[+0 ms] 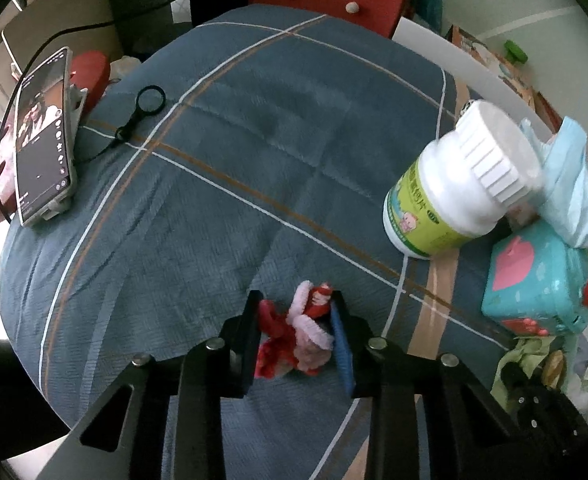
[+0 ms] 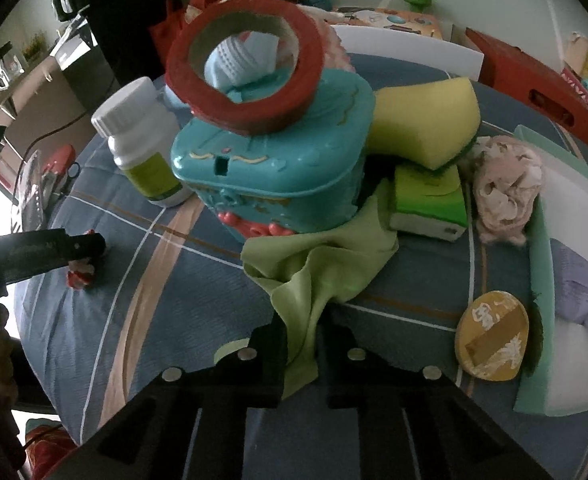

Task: Organize soft objects
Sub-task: 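Carry the toy and cloth over the white tray and open both tools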

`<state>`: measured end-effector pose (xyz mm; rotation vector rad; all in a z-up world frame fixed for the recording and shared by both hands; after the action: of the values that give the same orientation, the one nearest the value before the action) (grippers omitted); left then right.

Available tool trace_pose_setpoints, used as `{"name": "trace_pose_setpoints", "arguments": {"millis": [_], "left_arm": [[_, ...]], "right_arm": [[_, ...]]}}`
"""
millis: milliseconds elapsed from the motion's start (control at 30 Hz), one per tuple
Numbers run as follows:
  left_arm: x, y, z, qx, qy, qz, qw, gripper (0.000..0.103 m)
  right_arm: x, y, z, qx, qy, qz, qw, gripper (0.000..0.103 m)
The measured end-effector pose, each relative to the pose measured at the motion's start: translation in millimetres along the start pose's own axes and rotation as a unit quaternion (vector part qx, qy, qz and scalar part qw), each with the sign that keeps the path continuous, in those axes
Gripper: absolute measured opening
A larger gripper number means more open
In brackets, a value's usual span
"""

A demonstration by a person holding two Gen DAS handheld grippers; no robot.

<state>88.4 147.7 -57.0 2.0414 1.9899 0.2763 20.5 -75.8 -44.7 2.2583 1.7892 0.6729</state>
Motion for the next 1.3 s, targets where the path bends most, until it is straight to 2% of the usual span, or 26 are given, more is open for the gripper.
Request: {"name": "trace_pose_setpoints", "arguments": {"millis": [200,367,733,867,1033,1300], "left_arm": [[4.2,-0.8,-25.0,-0.024,0.001,-0.004,0.9997,0.033],[4.3,-7.2,-48.3,-0.05,0.0,0.003,0.9987,0.033],[-25.1,-7.0,-106.2,-0.109,0.001,0.04,0.9933,0.033],[-50.1,5.0,-119.3,-0.123,-0.008,0.069,0.9899,0.033],[-92.0,23.9,-133.8,-0.137,-0.026,0.11,0.9841,0.033],[-180.9,49.0,-149.5,-0.151,-0.06,0.196,0.9671,0.033]], "right_arm": [[-14.8,2.4,-26.0,-0.013,0.013,0.018,1.0,0.012],[-22.6,5.7,-54.7,-0.041,0.023,0.028,0.998,0.011],[-45.2,21.9,-111.6,-0.108,0.023,0.066,0.992,0.011],[-47.8,32.9,-125.4,-0.138,-0.011,0.07,0.988,0.011],[-71.9,54.5,-146.2,-0.162,-0.026,0.109,0.98,0.011],[-109.9,94.4,-169.9,-0.204,-0.085,0.159,0.962,0.011]]}}
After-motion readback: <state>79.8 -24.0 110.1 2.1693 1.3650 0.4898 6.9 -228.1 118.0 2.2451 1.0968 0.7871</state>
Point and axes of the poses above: each gripper's, at about its wrist camera, not at the fingertips, and z roughly the way its jaws point, x to its left, y to its top, the point moved 1 cm from there along z, roughly the way its jaws point, and after that the axes turned 13 degrees about z, right-handed, at the moved point
